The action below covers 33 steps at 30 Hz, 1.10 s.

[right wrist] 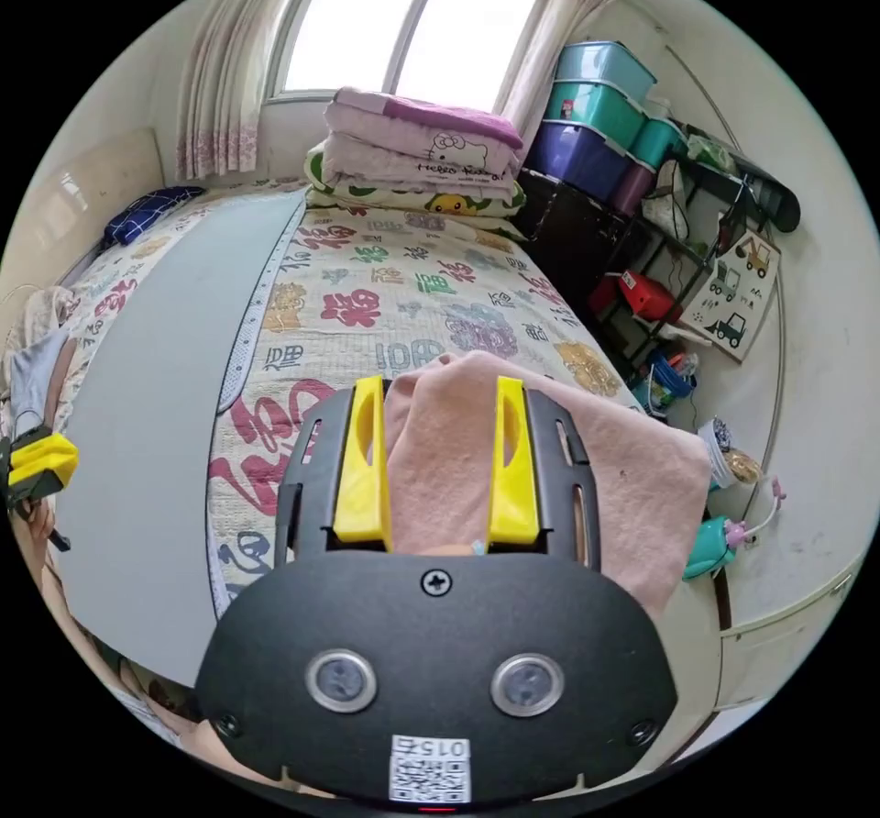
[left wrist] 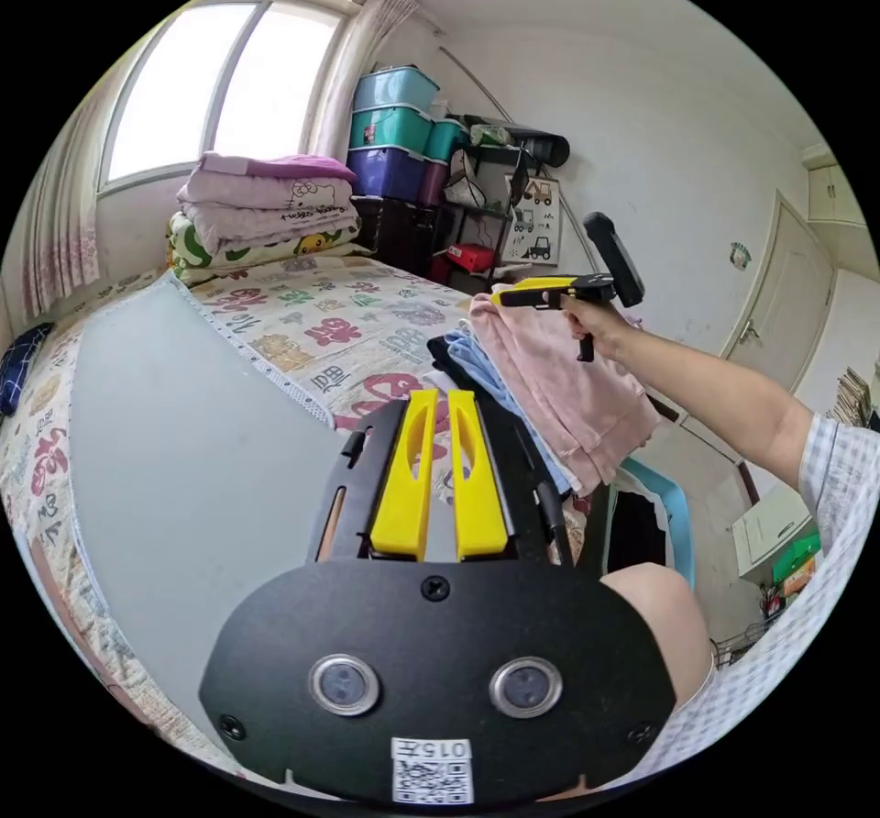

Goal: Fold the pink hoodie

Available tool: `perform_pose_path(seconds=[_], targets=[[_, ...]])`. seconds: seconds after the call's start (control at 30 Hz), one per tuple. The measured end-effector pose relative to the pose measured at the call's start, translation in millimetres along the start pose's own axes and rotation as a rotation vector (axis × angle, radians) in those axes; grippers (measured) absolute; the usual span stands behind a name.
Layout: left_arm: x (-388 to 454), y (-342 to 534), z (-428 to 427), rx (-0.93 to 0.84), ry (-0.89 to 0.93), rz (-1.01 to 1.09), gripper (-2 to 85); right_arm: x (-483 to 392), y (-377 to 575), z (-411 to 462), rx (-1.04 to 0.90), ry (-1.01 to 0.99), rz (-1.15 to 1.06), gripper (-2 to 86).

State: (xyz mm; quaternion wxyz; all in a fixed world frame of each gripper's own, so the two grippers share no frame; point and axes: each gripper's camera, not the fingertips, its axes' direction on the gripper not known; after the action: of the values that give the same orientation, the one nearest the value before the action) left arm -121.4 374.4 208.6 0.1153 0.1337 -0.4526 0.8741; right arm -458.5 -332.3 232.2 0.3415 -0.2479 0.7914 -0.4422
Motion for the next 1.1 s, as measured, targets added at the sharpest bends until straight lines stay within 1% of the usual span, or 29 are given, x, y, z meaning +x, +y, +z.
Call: perform_pose_path(seconds=[0.07,0.17,0.2,0.23,0.3,0.33,0.4,0.43,0.47,0.5,0.6,0.63,0.67,0.7,0.77,0.83,0.87,0.9,0.97,1.0,1.07,1.1], targets=[[-4,-24,29,-0.014,0.013,0.009,2.1,19,-19,4,-0.050,0.009,0.031,16.2],[-2,-67,80,-0.046,0.034,0.039,4.8,57,-44,-20,-0.062,0.072,0.119,9.6],[-1,-85,102,-0.067,0.056,0.043,6.3,79,-50,-41,-0.048,0.051,0.160,6.7],[-1,-94,112,-0.079,0.069,0.039,7.1,92,-50,-53,-0.028,0.021,0.185,6.4],[0,-130,154,-0.110,0.131,0.025,8.9,161,-42,-105,0.056,-0.191,0.320,5.4],[0,-139,163,-0.107,0.141,0.020,9.2,179,-37,-118,0.078,-0.244,0.355,5.2],[4,-172,198,-0.085,0.161,0.005,12.1,248,-11,-163,0.158,-0.421,0.493,4.7],[5,-180,207,-0.079,0.170,-0.005,13.4,264,-3,-172,0.180,-0.457,0.526,4.7],[5,-193,225,-0.076,0.201,-0.034,15.9,292,13,-188,0.233,-0.536,0.585,4.6],[6,-204,244,-0.083,0.244,-0.062,16.9,317,28,-198,0.263,-0.620,0.649,4.5],[11,-218,284,-0.111,0.351,-0.106,18.5,361,51,-222,0.339,-0.803,0.734,4.5],[10,-217,289,-0.116,0.391,-0.120,18.6,367,53,-230,0.351,-0.817,0.741,4.5],[9,-214,294,-0.105,0.494,-0.136,19.1,376,53,-247,0.373,-0.831,0.739,4.5],[6,-205,292,-0.057,0.577,-0.137,19.7,384,52,-265,0.393,-0.837,0.736,4.5],[-6,-188,287,-0.001,0.645,-0.190,20.3,396,54,-288,0.425,-0.853,0.747,4.5],[-9,-178,288,-0.016,0.601,-0.184,20.7,409,60,-309,0.472,-0.874,0.775,4.4],[-7,-175,293,-0.066,0.490,-0.162,18.6,415,60,-323,0.475,-0.865,0.790,4.3],[-6,-172,296,-0.090,0.427,-0.146,13.9,417,56,-341,0.470,-0.837,0.787,4.3],[-10,-169,289,-0.070,0.415,-0.186,5.3,416,48,-373,0.468,-0.763,0.769,4.1],[-14,-166,284,-0.059,0.459,-0.226,2.3,415,44,-399,0.473,-0.716,0.752,4.0],[-18,-160,272,-0.046,0.496,-0.289,1.1,414,39,-444,0.494,-0.671,0.709,3.9],[-12,-158,255,-0.034,0.450,-0.281,0.7,416,36,-478,0.513,-0.655,0.684,3.9]])
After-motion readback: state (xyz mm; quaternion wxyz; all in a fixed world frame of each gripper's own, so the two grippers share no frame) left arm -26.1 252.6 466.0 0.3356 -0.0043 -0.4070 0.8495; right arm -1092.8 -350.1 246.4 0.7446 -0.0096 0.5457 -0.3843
